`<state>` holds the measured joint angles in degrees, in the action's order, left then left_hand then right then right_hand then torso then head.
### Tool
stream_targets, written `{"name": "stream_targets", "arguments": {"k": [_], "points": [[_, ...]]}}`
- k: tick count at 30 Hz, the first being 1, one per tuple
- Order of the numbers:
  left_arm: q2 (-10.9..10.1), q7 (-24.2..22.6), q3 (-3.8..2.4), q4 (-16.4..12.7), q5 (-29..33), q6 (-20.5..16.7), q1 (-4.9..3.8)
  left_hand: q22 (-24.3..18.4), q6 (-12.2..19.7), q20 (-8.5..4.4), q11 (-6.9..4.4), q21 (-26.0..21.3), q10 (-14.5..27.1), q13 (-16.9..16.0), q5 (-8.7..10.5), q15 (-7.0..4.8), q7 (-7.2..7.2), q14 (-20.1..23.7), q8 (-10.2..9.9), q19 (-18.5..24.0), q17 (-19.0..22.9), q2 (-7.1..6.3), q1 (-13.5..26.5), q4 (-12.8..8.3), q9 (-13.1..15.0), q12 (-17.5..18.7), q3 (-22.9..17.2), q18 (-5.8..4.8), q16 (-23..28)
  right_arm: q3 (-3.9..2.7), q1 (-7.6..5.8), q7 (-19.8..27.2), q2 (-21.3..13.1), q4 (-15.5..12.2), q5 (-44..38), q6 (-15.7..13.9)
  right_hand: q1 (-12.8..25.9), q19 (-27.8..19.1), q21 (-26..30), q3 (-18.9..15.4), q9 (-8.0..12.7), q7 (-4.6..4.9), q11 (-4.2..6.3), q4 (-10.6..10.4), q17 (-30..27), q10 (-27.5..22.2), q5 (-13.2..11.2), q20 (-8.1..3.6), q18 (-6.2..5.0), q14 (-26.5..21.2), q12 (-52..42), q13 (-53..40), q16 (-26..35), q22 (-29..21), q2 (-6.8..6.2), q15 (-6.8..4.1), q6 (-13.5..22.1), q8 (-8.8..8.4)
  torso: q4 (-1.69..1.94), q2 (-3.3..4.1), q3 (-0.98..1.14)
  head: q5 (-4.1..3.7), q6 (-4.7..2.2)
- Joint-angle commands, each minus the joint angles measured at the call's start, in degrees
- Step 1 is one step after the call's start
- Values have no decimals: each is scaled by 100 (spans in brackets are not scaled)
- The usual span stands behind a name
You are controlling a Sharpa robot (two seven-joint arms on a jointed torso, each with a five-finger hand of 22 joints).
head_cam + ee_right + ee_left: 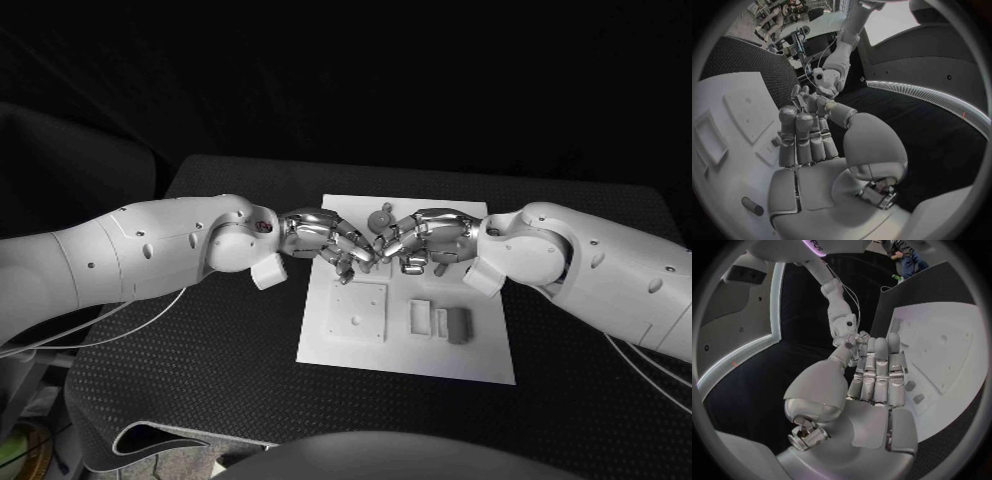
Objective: Assemble the parts on the task board
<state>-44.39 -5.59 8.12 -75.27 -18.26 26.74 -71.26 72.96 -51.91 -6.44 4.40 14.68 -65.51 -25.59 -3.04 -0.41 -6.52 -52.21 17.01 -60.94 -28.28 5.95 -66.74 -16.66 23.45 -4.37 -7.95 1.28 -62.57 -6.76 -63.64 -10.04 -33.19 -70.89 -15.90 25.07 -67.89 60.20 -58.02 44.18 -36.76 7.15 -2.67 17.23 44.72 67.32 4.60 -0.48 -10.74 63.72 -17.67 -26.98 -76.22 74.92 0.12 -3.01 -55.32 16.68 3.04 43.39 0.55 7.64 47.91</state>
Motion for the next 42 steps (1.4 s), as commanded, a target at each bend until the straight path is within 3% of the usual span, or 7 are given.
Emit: {"name": "stream_targets", "arguments": {"k": [1, 33, 42], "points": [[9, -28, -4, -23, -76, -2, -5, 10, -44, 13, 0, -31, -58, -4, 27, -31, 0, -24, 3, -39, -1, -24, -72, -1, -5, -4, -53, 104, -36, -1, 5, 27, 8, -3, -9, 77, 11, 2, 15, -9, 1, 38, -16, -29, 9, 43, -3, -36, -426, -15, -8, -7, 37, 95, 30, -42, -5, 24, -1, 0, -1, -1, -20], [-1, -3, -4, -66, -177, -108, -5, 37, -39, 4, 13, -52, -47, 36, 27, -39, -31, -58, -27, -74, -6, -347, -268, -13, -25, 33, -260, 98, -55, 0, 5, 20, 46, 13, -78, 117, 5, -2, 16, -9, -5, 38, -17, -28, 11, 38, 1, -35, -426, -19, -4, -9, 38, 95, 28, -41, -2, 24, -1, 1, 1, 6, 25], [8, 1, -4, -80, -296, -169, -5, 45, -114, -7, 6, -59, -138, 37, 26, -55, -33, -106, 2, -131, -13, -482, -474, -11, -14, 11, -495, 92, -75, 0, 5, 20, 53, 25, -94, 119, 4, -2, 16, -10, -7, 39, -18, -29, 12, 36, 2, -34, -426, -20, -3, -9, 39, 95, 27, -40, 0, 23, -2, 2, 1, -1, 40]]}}
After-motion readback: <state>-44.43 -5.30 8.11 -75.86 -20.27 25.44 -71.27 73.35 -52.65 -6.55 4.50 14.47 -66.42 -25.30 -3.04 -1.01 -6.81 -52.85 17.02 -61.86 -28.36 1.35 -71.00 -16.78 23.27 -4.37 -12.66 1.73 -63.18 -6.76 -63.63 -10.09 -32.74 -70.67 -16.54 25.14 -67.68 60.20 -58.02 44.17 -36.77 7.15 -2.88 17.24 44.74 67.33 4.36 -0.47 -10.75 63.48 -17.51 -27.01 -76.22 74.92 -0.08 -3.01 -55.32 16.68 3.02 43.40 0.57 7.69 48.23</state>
